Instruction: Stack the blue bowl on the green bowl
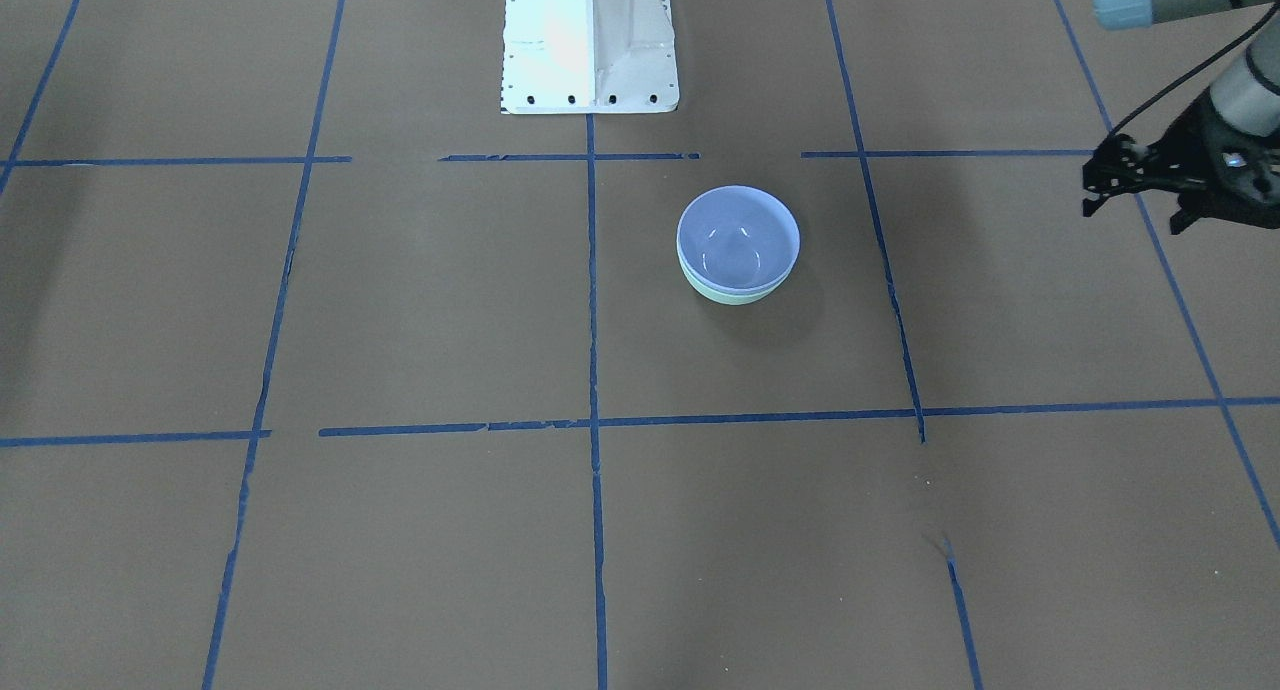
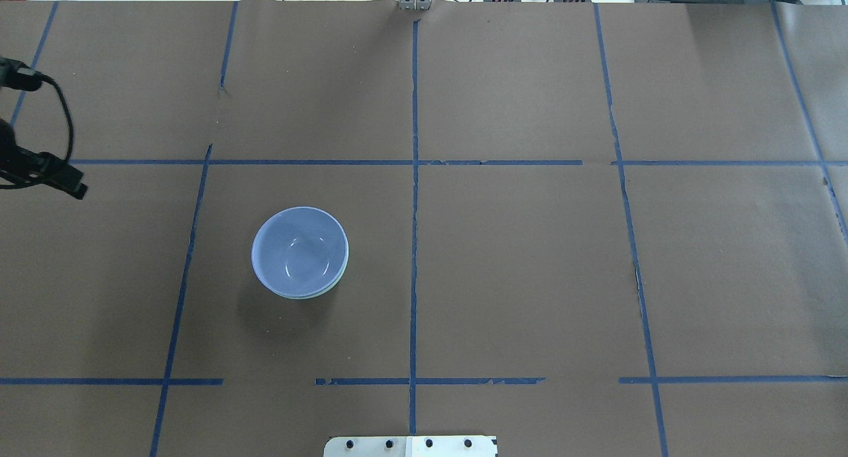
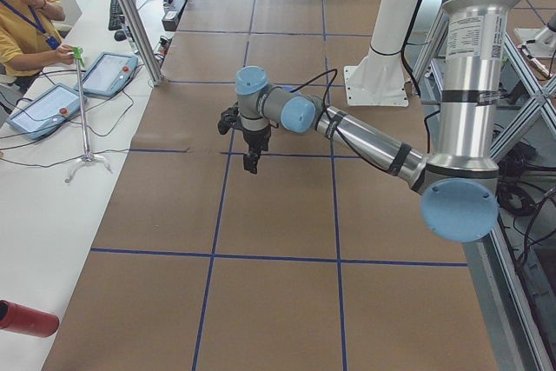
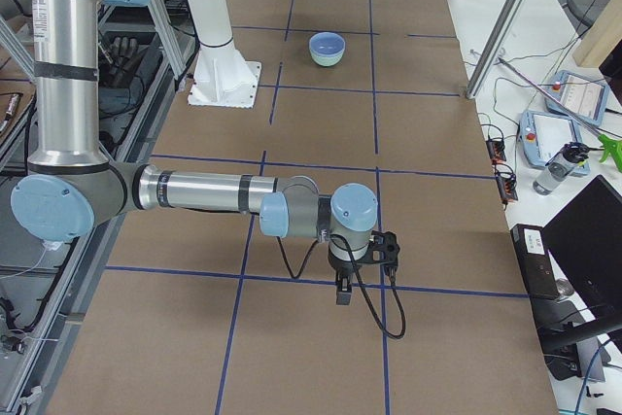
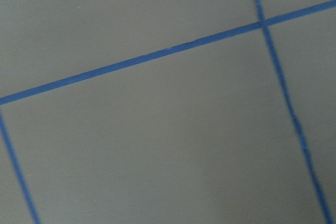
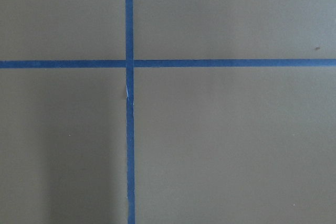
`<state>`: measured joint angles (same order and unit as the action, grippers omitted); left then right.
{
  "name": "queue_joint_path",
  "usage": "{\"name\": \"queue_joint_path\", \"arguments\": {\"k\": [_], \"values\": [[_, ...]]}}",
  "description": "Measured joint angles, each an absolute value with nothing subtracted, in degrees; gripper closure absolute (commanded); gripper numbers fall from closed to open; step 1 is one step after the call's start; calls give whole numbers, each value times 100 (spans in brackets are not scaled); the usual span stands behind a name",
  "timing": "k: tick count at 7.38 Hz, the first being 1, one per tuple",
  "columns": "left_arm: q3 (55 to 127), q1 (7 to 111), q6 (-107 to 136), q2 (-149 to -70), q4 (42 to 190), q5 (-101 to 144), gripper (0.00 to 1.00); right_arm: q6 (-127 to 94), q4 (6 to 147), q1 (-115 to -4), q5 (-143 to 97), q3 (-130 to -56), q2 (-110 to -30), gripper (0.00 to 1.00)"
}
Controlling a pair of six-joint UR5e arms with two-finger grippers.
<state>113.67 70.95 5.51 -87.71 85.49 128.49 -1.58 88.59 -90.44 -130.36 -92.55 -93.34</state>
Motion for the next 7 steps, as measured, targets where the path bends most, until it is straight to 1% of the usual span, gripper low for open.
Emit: {"name": "queue_joint_path", "arguments": {"k": [2, 3, 5, 7], "values": [[10790, 8257, -1026, -8368, 8474, 12873, 0, -158, 8859, -9044, -13037, -9255, -9334, 0], [10521, 8603, -1342, -8250, 8476, 12955, 0, -158, 8859, -9044, -13035, -9255, -9334, 0], [10325, 8849, -1498, -8028, 8484, 13294, 0, -158, 8859, -9044, -13034, -9255, -9334, 0], [10289, 8884, -1510, -7966, 8510, 13437, 0, -158, 8859, -9044, -13034, -9255, -9334, 0]]}}
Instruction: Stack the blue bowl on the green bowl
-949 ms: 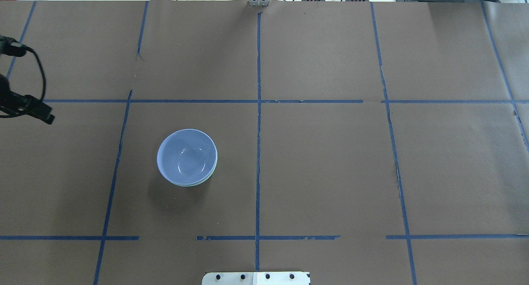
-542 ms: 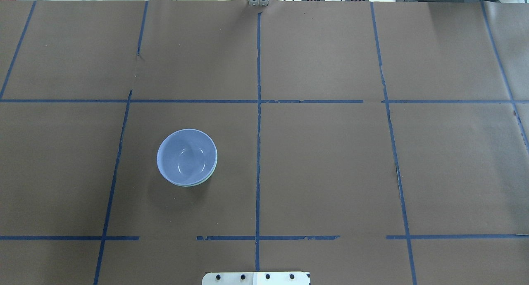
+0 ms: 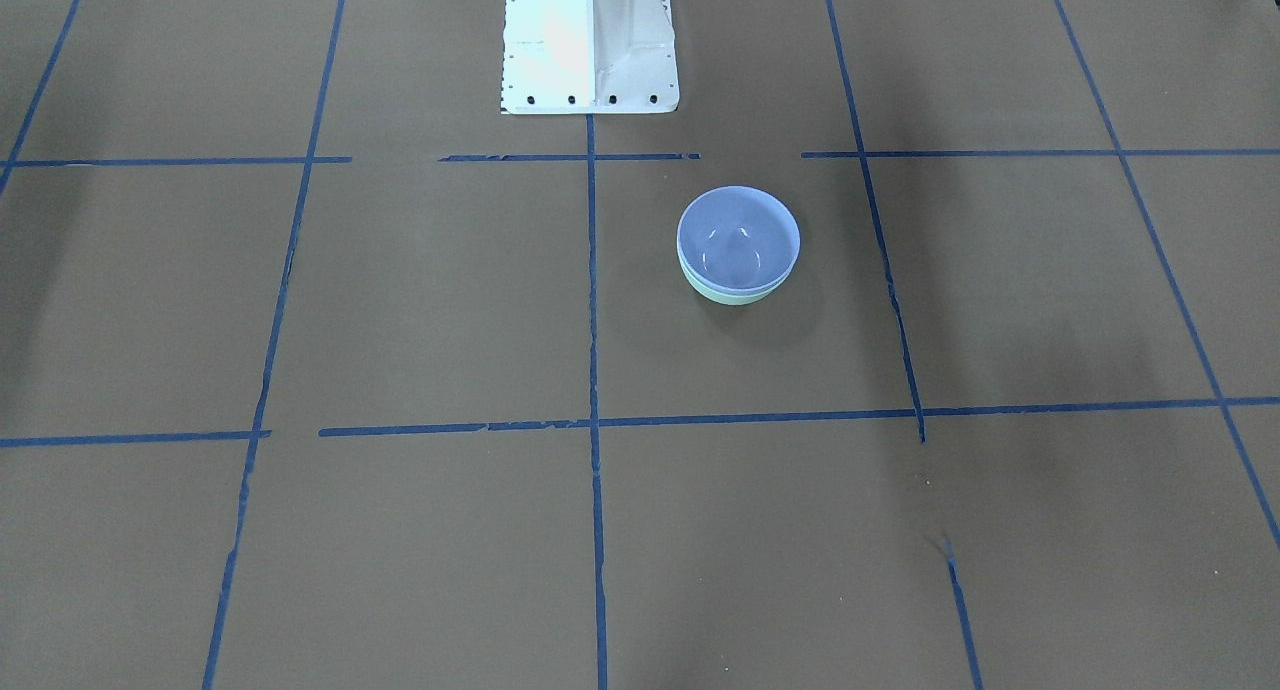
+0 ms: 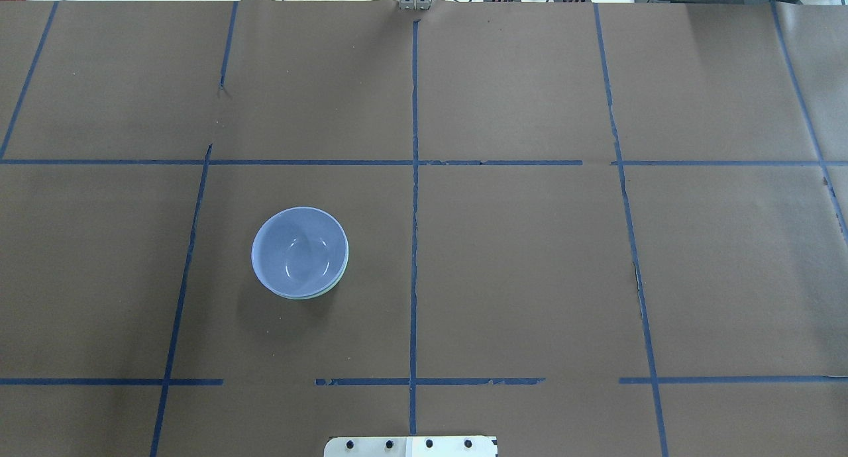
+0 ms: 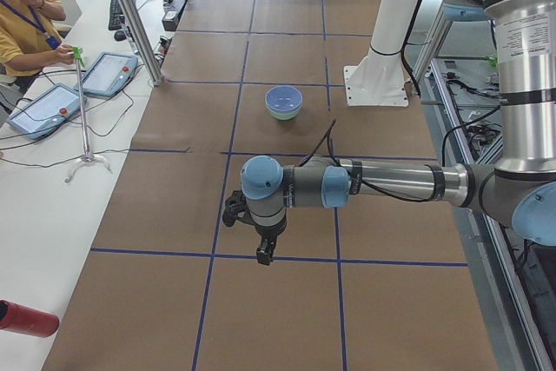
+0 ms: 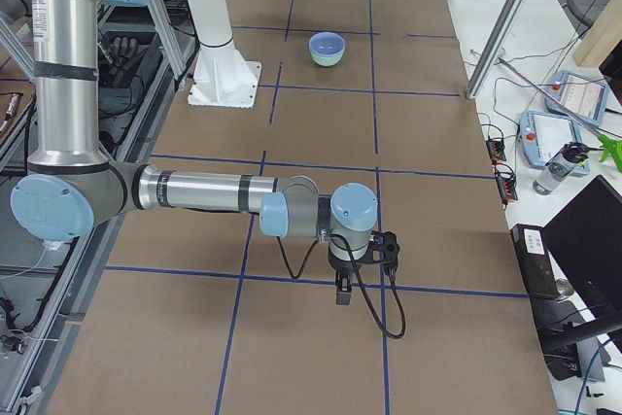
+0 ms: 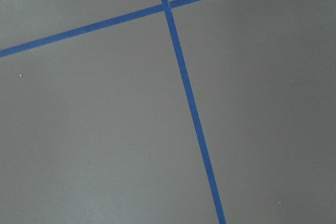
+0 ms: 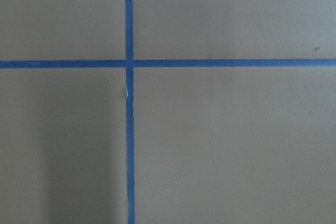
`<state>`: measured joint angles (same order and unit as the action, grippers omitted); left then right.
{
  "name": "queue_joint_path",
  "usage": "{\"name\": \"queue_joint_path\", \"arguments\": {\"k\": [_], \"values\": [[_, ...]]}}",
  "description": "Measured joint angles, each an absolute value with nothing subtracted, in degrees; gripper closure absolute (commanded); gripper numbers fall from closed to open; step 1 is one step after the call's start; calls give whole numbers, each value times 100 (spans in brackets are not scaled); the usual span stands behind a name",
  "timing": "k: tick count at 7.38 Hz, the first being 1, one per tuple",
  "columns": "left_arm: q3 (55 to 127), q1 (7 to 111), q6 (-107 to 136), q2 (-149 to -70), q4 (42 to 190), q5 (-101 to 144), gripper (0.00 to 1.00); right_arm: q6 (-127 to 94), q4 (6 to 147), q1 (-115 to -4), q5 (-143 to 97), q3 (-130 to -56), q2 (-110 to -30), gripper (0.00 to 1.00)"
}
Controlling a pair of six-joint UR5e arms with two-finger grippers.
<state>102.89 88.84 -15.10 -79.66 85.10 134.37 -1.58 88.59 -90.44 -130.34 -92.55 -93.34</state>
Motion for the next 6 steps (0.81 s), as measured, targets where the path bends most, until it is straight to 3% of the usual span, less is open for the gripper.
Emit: {"name": "queue_joint_path", "arguments": {"k": [6], "values": [[10294, 8947, -1512, -7957, 8534, 13457, 0, -158, 8862, -9044, -13034, -9255, -9334, 0]]}}
